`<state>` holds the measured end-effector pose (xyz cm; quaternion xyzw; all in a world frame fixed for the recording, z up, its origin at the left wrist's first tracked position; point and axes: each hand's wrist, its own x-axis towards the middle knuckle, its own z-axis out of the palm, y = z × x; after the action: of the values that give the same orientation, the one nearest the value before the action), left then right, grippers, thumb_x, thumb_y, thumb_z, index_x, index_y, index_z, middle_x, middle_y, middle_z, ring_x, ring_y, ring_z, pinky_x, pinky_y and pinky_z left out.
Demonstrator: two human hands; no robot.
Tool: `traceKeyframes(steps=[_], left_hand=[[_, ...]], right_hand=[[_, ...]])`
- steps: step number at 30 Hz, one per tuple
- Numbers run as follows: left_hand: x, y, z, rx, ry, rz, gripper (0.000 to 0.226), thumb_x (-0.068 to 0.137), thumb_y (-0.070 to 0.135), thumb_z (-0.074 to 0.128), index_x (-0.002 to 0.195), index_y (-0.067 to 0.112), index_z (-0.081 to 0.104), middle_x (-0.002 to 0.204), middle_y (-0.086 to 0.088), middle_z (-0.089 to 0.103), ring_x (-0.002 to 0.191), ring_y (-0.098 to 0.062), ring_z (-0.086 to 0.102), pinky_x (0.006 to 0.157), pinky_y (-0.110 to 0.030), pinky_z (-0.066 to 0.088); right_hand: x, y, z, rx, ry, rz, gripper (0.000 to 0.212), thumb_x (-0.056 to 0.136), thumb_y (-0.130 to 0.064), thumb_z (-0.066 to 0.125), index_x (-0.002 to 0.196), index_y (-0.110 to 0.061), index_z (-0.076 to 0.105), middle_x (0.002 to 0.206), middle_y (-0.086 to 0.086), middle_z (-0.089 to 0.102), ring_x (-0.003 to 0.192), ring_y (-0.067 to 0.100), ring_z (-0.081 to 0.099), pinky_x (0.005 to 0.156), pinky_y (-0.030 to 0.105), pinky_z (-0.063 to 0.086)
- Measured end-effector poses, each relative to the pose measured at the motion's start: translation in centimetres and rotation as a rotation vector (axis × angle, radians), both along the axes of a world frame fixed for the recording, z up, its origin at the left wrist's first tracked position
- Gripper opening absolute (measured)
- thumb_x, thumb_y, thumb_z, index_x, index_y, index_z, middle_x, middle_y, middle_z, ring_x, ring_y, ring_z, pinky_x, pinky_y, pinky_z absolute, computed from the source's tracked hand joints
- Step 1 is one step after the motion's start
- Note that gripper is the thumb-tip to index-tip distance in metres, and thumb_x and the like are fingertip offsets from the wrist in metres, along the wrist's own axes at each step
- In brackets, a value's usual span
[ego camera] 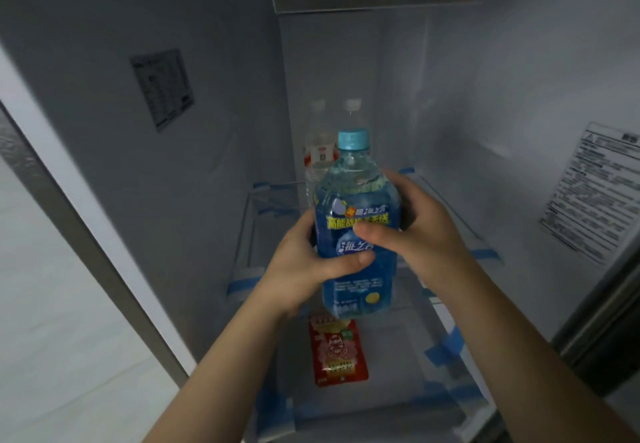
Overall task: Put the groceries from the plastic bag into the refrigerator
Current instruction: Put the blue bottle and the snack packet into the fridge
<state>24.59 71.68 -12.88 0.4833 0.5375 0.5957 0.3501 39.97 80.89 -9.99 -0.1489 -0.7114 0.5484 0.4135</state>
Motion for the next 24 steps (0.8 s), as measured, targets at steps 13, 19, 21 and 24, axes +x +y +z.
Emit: traceKeyframes(steps=[13, 19, 21, 24], left_hand=[[-2.9, 6.3, 0.0, 0.064, -0.08, 0.144, 0.069, 0.069, -0.008, 0.081, 0.128, 0.009, 0.05, 0.117, -0.005, 0.069, 0.102, -0.015, 0.069, 0.077, -0.024, 0.055], [-4.5, 7.6, -1.3, 0.085, -0.041, 0.179, 0.08, 0.061, -0.002, 0.087, 0.13, 0.012, 0.05, 0.122, -0.006, 0.068, 0.11, -0.021, 0.066, 0.09, -0.037, 0.056], [-4.5, 7.8, -1.3, 0.083, -0.026, 0.189, 0.078, 0.064, -0.005, 0.085, 0.131, 0.012, 0.05, 0.123, -0.006, 0.067, 0.11, -0.02, 0.066, 0.088, -0.034, 0.056], [-4.6, 8.1, -1.8, 0.082, -0.008, 0.192, 0.077, 0.063, -0.002, 0.086, 0.131, 0.011, 0.05, 0.123, -0.006, 0.066, 0.11, -0.018, 0.066, 0.084, -0.028, 0.055]], right_hand=[[-4.4, 6.1, -0.2, -0.077, 0.021, -0.028, 0.049, 0.07, -0.007, 0.082, 0.111, -0.023, 0.062, 0.105, 0.0, 0.074, 0.097, 0.019, 0.07, 0.084, 0.038, 0.055], [-5.6, 7.3, -1.3, -0.047, 0.012, -0.04, 0.059, 0.07, -0.007, 0.083, 0.119, -0.027, 0.058, 0.11, -0.004, 0.072, 0.101, 0.016, 0.069, 0.088, 0.038, 0.054], [-5.7, 7.7, -1.5, -0.033, -0.005, -0.05, 0.061, 0.07, -0.011, 0.084, 0.124, -0.023, 0.058, 0.112, -0.003, 0.072, 0.103, 0.017, 0.068, 0.091, 0.043, 0.053], [-5.6, 8.1, -1.8, -0.005, -0.044, -0.053, 0.066, 0.071, -0.014, 0.084, 0.131, -0.021, 0.054, 0.114, -0.001, 0.071, 0.106, 0.018, 0.067, 0.094, 0.048, 0.052]])
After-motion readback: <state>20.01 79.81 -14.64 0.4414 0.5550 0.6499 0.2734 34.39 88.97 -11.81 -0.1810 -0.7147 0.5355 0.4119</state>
